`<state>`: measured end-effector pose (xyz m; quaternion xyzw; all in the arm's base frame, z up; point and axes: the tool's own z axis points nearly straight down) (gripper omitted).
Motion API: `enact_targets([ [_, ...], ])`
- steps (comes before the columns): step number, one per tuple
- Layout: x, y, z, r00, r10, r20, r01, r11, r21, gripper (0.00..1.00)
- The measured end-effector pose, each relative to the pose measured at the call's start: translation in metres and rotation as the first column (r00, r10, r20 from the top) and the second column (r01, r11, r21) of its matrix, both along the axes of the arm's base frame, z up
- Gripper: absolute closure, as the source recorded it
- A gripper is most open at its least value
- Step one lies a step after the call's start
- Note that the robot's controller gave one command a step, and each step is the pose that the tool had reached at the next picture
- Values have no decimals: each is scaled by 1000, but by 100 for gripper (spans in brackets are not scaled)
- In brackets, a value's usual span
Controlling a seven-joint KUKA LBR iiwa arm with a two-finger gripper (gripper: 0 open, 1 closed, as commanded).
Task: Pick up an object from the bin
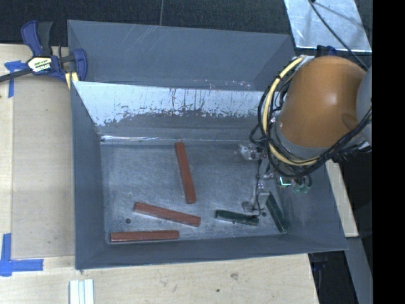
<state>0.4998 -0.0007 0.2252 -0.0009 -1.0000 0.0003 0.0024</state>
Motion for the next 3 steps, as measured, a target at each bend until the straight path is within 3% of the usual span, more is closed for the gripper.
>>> enact_targets([
  [1, 5, -22, -158, 997, -74, -1, 74, 997, 1, 0],
  [2, 43, -15, -153, 992, -127, 2, 127, 992, 0, 0],
  [3, -2, -2, -154, 999, -44, 10, 44, 999, 0, 0],
])
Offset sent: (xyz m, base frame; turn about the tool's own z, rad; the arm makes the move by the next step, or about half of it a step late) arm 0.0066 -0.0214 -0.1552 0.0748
